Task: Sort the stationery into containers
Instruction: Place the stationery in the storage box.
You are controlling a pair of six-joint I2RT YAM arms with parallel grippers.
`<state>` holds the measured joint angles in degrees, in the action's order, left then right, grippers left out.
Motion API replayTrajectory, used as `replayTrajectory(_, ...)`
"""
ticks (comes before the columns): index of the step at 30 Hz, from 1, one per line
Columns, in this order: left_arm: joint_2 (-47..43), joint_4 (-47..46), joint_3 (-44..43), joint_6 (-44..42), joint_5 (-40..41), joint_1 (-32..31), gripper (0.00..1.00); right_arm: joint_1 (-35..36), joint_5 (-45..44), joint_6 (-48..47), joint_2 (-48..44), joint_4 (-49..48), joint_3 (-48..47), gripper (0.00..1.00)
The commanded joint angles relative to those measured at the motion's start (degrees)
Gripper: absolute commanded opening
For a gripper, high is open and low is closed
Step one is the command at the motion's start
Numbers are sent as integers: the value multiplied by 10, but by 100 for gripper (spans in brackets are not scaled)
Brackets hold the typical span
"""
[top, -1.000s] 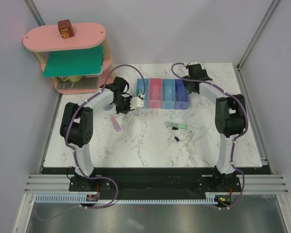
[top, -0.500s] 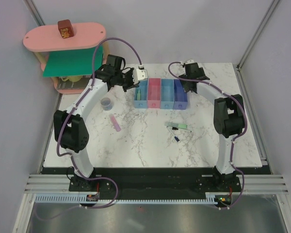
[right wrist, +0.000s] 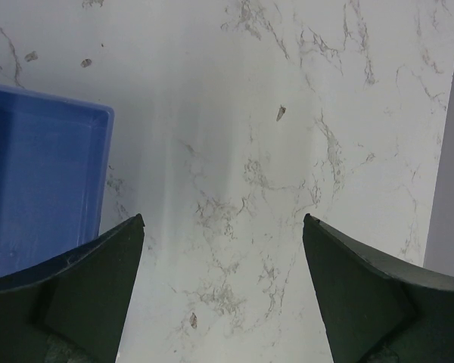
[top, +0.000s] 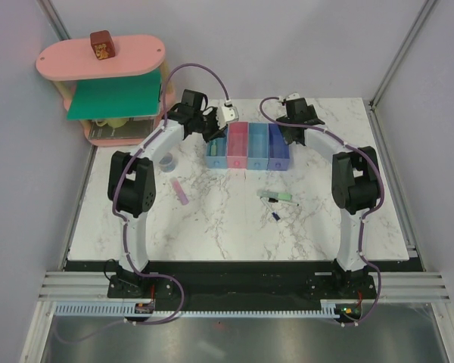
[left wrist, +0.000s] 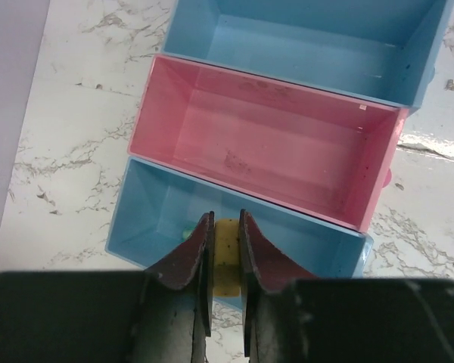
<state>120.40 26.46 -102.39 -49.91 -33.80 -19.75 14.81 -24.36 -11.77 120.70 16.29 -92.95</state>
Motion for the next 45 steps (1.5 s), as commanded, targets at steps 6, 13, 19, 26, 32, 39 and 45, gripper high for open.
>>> replayTrajectory(6,6,-69,29,17,31,-3,41,8,4,9,-6,2,-6,94)
replayTrajectory(13,-12,-98,61,39,30,-3,51,9,-3,6,-16,3,-8,94)
replayTrajectory(19,-46,-131,94,51,58,-2,51,9,-12,5,-33,7,-1,94)
replayTrajectory(26,-60,-132,160,25,64,-7,50,8,-10,10,-79,15,6,95)
replayTrajectory(32,-78,-113,191,19,37,-13,50,8,-9,2,-111,27,9,95)
replayTrajectory(39,-97,-104,214,11,41,-14,50,7,5,-3,-141,38,43,95)
replayTrajectory(45,-108,-127,176,74,118,-11,50,8,52,-59,-197,80,97,95)
